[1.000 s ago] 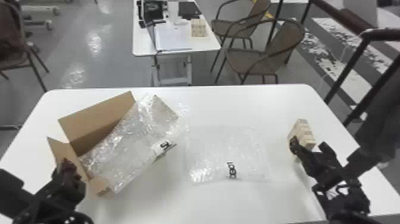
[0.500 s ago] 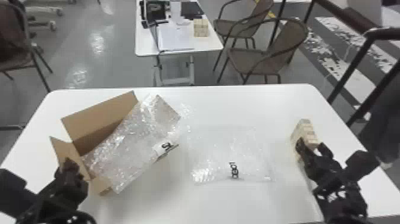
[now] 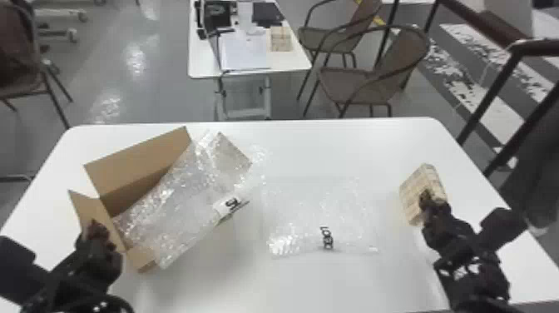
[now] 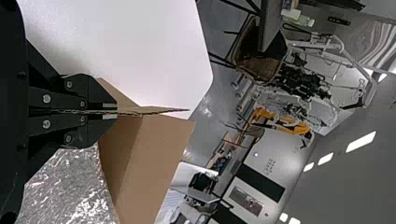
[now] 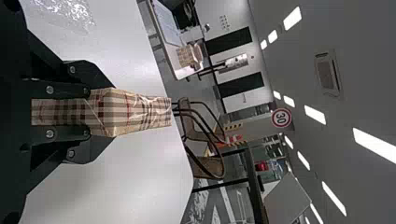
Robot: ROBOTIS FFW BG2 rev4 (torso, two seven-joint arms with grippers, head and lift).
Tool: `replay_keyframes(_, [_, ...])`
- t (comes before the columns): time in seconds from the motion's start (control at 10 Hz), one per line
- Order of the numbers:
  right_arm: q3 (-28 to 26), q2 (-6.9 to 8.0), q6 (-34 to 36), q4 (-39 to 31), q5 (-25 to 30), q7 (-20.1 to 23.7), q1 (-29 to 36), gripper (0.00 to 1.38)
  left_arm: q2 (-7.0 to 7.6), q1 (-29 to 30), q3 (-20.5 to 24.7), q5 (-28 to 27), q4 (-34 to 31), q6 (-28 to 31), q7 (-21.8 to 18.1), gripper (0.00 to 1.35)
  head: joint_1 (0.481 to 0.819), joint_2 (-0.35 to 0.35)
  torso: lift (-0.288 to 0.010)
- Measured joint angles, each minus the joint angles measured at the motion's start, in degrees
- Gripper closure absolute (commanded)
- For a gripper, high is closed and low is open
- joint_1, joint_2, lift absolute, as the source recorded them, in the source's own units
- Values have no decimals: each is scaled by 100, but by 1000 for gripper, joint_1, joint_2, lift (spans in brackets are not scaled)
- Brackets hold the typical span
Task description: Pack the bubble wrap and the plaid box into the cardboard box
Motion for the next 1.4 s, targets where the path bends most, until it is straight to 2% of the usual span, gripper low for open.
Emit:
replay_keyframes(0.2, [47,-1,470,-641,-156,-3,171,1194,-11,-7,-6,-7,0,12,-6,1153,695,-46,-102])
replay_keyframes(0.3, [131,-36,1082,-1292,-264,31,271,1194,-18,-9,-4,-7,0,16,-9,1153,695,-37,-102])
replay_keyframes(0.4, [294,-150,1873,-2001,-396,78,279,1194,-26,-15,0,-11,0,34,-19,1153,695,-9,-102])
replay_keyframes(0.5, [543,-356,2690,-2611,-629,115,142,1194,-28,-44,1,-14,0,83,-40,1153,695,33,-102])
replay_keyframes(0.6, [836,-580,3430,-3042,-879,200,-108,1194,-27,-85,-3,-16,0,149,-58,1153,695,78,-102])
replay_keyframes(0.7, [1131,-720,4009,-3276,-1077,352,-402,1194,-22,-122,-7,-19,1,207,-70,1153,695,103,-102])
replay_keyframes(0.8, [1398,-744,4432,-3384,-1167,575,-689,1194,-22,-152,-13,-33,4,251,-72,1153,695,151,-102])
replay_keyframes(1.0, [1910,-671,4975,-3364,-1188,903,-1218,1194,-27,-197,-17,-53,7,326,-81,1153,695,229,-102])
replay_keyframes(1.4, [2902,-696,5312,-2583,-1839,1099,-1989,1194,-29,-269,-33,-99,9,448,-100,1153,695,324,-102])
